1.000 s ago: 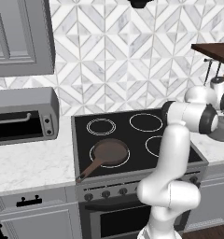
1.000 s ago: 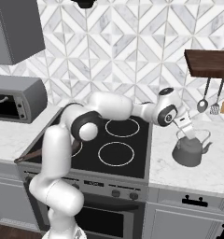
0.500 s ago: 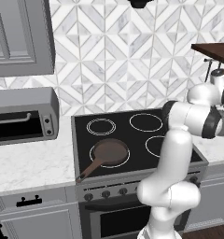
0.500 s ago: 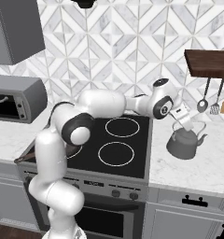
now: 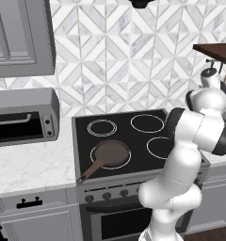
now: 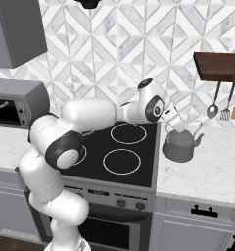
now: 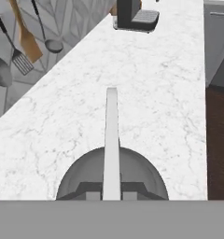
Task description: Pick the kettle from the counter and place it on a stove burner. Then turn the burner on.
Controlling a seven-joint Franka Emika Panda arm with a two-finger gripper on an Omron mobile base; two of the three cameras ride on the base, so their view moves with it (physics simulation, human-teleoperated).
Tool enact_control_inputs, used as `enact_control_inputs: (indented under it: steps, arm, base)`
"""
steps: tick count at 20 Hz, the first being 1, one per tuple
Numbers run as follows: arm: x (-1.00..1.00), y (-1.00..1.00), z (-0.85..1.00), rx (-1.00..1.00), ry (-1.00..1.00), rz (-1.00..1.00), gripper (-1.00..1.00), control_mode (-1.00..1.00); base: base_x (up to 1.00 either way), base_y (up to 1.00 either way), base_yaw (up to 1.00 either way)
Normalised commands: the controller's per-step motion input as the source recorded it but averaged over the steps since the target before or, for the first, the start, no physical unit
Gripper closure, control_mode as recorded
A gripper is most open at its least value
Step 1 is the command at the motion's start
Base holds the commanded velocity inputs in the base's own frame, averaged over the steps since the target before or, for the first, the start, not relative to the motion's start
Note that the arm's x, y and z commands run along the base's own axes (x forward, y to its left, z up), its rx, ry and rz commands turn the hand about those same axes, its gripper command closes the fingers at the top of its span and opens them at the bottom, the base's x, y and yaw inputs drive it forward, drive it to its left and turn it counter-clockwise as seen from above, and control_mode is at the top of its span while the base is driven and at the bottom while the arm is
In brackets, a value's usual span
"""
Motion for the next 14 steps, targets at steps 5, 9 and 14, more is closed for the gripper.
enact_control_inputs:
  steps: [5, 9, 14]
  arm:
    - [-0.07, 0.73, 0.17, -0.10, -0.07, 0.00, 1.00, -1.00]
    - [-0.04, 0.70, 0.16, -0.07, -0.03, 0.00, 1.00, -1.00]
    - [-0.01, 0.60, 0.15, -0.01, 0.00, 0.00, 1.00, -1.00]
  base:
    - [0.00, 0.00, 0.00]
    - [0.00, 0.00, 0.00]
    - [0.00, 0.00, 0.00]
